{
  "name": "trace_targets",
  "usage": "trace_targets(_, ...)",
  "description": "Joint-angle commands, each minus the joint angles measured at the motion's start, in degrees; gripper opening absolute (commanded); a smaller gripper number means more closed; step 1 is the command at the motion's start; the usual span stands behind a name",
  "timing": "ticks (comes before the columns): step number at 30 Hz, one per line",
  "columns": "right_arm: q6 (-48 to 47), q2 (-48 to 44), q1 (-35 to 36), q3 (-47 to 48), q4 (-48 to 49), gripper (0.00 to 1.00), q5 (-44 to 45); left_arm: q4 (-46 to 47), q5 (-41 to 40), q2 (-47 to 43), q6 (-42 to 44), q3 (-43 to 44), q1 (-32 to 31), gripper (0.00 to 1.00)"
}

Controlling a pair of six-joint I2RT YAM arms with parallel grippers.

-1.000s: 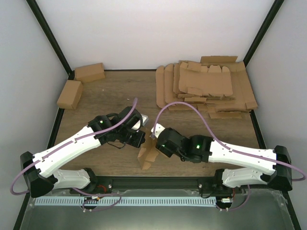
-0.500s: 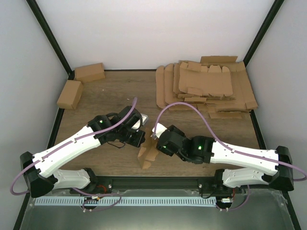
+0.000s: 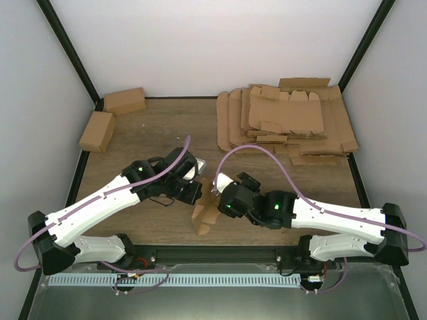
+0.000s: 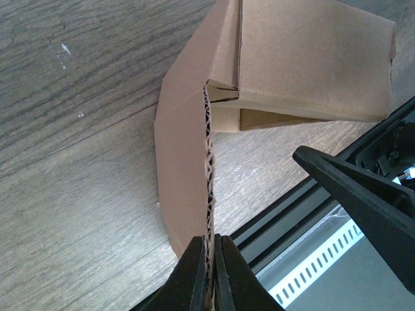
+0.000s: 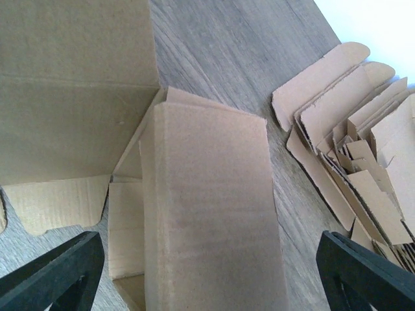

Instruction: Fold the paper box

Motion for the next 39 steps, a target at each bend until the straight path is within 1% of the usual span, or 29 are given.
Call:
trace_targets(1,-0.7,-0.5,0.5,-0.2,1.3,0.94,2.0,0.8,0.3,-0.9,-0.6,1.2,0.3,0.04)
trace_targets(7,-1.2,-0.3,0.6,-0.3,1.9,0.95,3.0,0.7,0.3,-0.8,-0.6,1.2,0.2,0.04)
trace_targets(27,-0.7,-0.4,0.5,-0.6,2.5,0.88,4.1,0.9,0.6,-1.3,-1.2,1.0,0.2,0.04)
trace_targets(35,-0.7,-0.1,0.5,-0.6,3.0,0.87,4.7,1.1,0.8,-1.4,-1.3,0.8,0.3,0.04)
trace_targets(39,-0.7,-0.4,0.5,-0.5,3.1,0.81,5.8,1.1,0.7,-1.3,-1.2,0.9,0.2,0.04)
